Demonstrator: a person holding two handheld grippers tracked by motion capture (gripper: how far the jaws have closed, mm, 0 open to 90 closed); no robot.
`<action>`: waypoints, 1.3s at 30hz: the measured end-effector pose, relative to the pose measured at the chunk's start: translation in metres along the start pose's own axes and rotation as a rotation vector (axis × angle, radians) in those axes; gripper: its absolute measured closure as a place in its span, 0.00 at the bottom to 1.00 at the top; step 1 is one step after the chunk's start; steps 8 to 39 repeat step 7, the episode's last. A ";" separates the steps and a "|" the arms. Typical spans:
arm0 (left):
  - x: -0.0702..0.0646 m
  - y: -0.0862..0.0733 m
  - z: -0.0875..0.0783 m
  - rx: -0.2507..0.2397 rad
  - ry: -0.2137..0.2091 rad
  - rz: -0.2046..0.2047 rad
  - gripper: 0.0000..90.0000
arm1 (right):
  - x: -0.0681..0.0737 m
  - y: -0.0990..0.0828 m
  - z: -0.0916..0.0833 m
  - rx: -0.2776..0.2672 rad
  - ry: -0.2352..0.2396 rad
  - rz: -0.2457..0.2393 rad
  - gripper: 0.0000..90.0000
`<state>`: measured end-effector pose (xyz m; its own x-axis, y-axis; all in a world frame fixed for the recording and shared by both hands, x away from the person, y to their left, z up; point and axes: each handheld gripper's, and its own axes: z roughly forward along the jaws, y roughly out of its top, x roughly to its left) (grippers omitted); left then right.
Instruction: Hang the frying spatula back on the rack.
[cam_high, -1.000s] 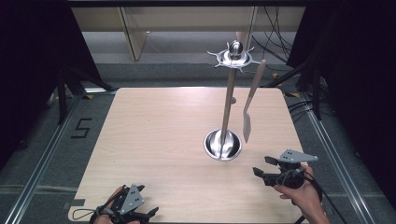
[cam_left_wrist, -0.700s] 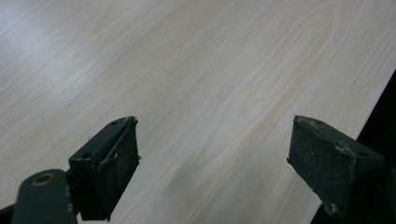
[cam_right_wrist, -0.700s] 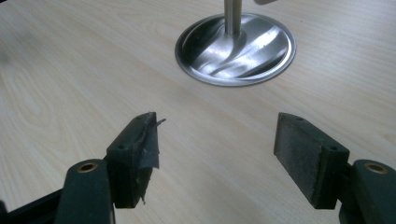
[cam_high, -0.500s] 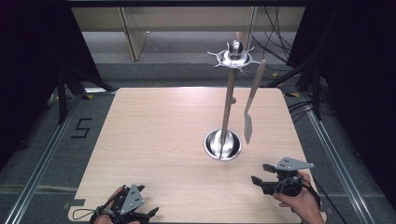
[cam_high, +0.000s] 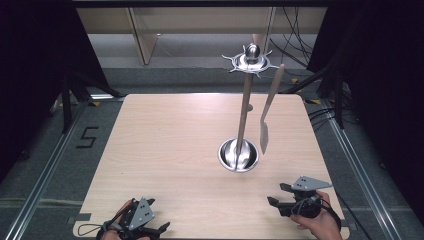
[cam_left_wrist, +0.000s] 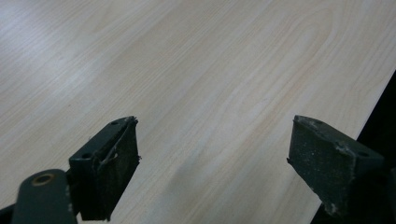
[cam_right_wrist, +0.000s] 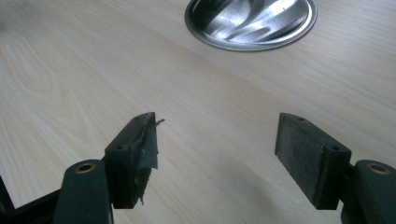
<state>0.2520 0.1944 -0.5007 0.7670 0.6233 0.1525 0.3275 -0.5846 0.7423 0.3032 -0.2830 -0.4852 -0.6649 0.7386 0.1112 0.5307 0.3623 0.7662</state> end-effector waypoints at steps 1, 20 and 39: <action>0.000 0.000 0.000 -0.001 0.004 0.000 0.17 | 0.002 -0.001 0.000 0.010 0.012 0.018 0.34; 0.000 0.000 0.000 -0.002 -0.001 -0.003 0.17 | -0.002 -0.001 0.000 -0.008 0.009 0.010 0.34; 0.000 0.000 0.000 -0.002 -0.001 -0.003 0.17 | -0.002 -0.001 0.000 -0.008 0.009 0.010 0.34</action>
